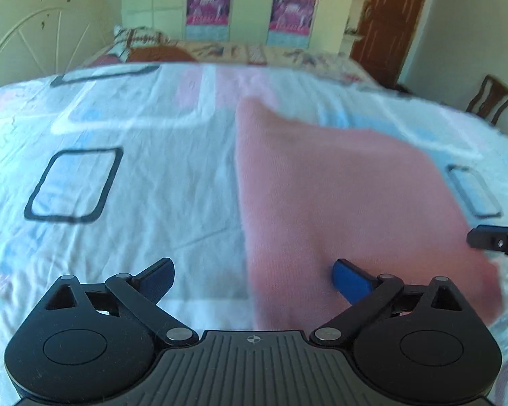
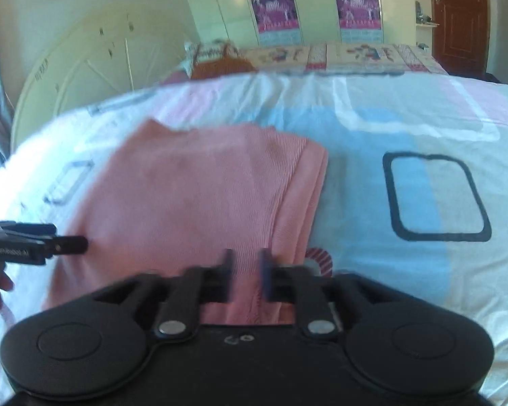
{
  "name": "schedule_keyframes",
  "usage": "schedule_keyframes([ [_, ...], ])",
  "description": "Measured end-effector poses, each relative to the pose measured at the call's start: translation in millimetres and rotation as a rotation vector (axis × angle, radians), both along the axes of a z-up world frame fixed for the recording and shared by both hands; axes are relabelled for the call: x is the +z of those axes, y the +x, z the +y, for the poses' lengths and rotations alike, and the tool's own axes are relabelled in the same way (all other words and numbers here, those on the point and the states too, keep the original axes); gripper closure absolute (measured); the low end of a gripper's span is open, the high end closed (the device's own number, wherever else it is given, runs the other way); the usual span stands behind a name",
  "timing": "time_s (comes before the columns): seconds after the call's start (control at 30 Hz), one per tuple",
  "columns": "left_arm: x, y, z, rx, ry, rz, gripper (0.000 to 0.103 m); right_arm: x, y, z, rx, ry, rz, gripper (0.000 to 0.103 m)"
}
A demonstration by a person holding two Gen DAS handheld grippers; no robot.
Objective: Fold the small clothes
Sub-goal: 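Move both open grippers to the edge of the folded pink shirt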
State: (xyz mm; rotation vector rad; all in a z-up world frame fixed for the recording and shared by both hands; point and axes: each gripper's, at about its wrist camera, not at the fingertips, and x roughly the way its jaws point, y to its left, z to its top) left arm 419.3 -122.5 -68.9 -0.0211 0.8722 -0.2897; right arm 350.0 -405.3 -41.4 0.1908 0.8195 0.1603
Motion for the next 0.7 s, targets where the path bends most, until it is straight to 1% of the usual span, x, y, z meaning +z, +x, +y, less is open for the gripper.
schedule_keyframes([
  [0.03,1,2,4,0.000,-0.040,0.007,0.004,1,-4,-8,-0.018,0.029,-0.015,0.025],
  [0.07,1,5,7,0.004,-0.074,0.015,0.004,0,-6,-19,-0.028,0.078,-0.021,0.032],
  [0.13,-5,15,11,0.003,-0.114,0.051,0.004,-9,-2,-40,-0.058,0.193,0.036,0.042],
  [0.2,-12,23,13,-0.006,-0.159,0.090,0.004,-21,3,-60,-0.087,0.311,0.076,0.042],
  [0.27,-20,30,15,-0.012,-0.214,0.134,0.008,-35,9,-77,-0.094,0.443,0.116,0.042],
  [0.3,-24,33,16,-0.012,-0.243,0.157,0.013,-41,12,-82,-0.102,0.480,0.135,0.041],
  [0.33,-29,36,18,-0.004,-0.269,0.176,0.015,-46,16,-86,-0.115,0.500,0.152,0.040],
  [0.4,-36,41,20,0.000,-0.312,0.199,0.016,-55,21,-91,-0.114,0.554,0.163,0.039],
  [0.47,-38,46,20,0.004,-0.329,0.202,0.018,-60,28,-94,-0.092,0.609,0.176,0.037],
  [0.53,-37,51,18,0.007,-0.324,0.211,0.019,-61,38,-91,-0.075,0.620,0.190,0.037],
  [0.67,-35,59,8,-0.002,-0.287,0.222,0.020,-60,50,-81,-0.034,0.608,0.190,0.037],
  [0.7,-34,61,7,0.000,-0.282,0.228,0.022,-59,51,-80,-0.031,0.600,0.192,0.037],
])
